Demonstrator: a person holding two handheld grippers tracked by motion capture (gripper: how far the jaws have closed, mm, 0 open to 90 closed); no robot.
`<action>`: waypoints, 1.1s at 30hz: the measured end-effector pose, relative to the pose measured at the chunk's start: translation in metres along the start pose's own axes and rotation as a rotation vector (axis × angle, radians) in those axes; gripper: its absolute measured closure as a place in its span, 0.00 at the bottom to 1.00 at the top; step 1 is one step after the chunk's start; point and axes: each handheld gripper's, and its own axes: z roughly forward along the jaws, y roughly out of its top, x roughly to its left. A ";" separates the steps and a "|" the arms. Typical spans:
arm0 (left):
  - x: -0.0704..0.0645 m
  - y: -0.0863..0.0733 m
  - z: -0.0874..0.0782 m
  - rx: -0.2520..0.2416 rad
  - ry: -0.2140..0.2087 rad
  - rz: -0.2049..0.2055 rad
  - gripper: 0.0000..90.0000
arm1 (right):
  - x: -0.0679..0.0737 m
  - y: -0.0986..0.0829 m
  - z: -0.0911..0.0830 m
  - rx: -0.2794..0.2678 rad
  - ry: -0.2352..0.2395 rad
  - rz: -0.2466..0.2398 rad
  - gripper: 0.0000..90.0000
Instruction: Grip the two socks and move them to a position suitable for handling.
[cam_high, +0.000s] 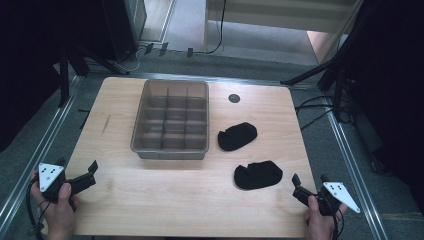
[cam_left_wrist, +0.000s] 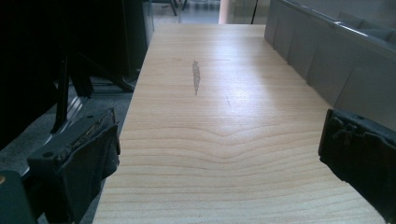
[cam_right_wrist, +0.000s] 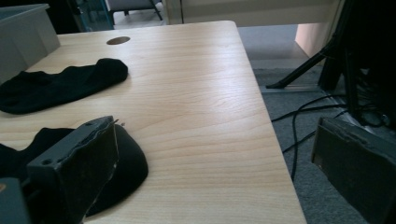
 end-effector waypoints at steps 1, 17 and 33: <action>0.000 0.000 0.000 0.000 0.001 0.002 0.00 | 0.000 0.000 0.000 0.005 0.009 -0.001 0.01; -0.010 0.003 0.004 0.046 -0.017 0.067 0.00 | 0.035 0.019 -0.007 -0.002 0.071 -0.079 0.01; -0.064 0.014 -0.003 0.048 -0.132 0.048 0.00 | 0.088 0.029 0.015 0.144 0.083 -0.127 0.17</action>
